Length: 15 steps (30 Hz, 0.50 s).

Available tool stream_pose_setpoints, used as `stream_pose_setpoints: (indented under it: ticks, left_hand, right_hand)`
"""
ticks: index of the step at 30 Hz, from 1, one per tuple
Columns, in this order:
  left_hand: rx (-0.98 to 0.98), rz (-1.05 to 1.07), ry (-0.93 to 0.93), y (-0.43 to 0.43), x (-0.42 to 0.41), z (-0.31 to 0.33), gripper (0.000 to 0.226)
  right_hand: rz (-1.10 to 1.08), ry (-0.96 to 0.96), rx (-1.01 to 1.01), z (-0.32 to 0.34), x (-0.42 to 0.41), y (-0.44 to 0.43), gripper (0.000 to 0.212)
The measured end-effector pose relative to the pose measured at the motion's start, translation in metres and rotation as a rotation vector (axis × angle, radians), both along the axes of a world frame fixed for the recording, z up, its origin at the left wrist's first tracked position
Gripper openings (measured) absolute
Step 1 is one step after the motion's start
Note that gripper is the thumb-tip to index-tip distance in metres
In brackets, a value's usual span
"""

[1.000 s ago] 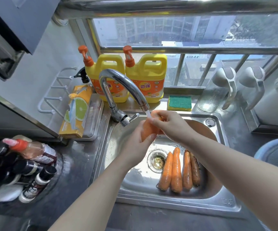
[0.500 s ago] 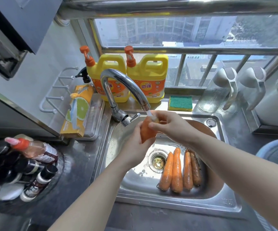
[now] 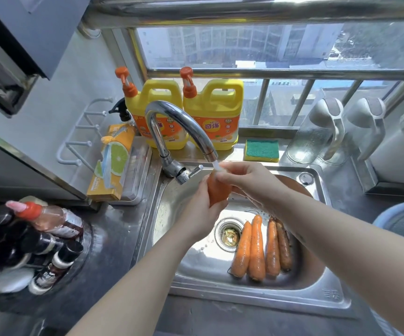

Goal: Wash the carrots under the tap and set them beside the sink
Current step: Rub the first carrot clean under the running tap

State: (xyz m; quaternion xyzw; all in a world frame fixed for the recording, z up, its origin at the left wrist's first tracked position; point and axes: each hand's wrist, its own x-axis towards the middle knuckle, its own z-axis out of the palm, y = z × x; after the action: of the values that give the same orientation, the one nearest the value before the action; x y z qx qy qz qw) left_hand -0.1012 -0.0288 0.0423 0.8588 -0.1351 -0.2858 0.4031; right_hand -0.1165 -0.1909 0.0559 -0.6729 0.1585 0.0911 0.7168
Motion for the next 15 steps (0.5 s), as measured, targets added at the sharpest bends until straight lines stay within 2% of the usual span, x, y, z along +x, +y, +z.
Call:
stream_pose_setpoints:
  ticks: [3,6,7,11,12,15]
  left_hand:
    - [0.016,-0.017,-0.010,-0.002,0.000,-0.002,0.067]
    - [0.035,-0.014,-0.024,0.002,0.005,-0.002,0.066]
    - [0.038,-0.009,-0.016,0.003,0.005,-0.001,0.064]
    - [0.052,-0.004,-0.042,0.001,0.004,-0.002,0.061]
    - [0.050,-0.006,-0.042,0.002,0.005,-0.002,0.061]
    - [0.002,0.001,0.003,0.008,0.010,-0.003,0.060]
  right_hand:
    - [-0.147,0.048,-0.058,-0.003,0.006,0.004,0.016]
    - [-0.079,0.097,0.081,-0.003,0.007,-0.002,0.018]
    - [-0.049,0.088,0.073,-0.002,0.007,-0.002,0.021]
    - [-0.041,-0.004,-0.284,-0.004,0.008,0.006,0.030]
    - [-0.035,-0.004,-0.272,-0.004,0.009,0.005,0.030]
    - [0.090,0.031,-0.074,0.000,0.010,-0.005,0.023]
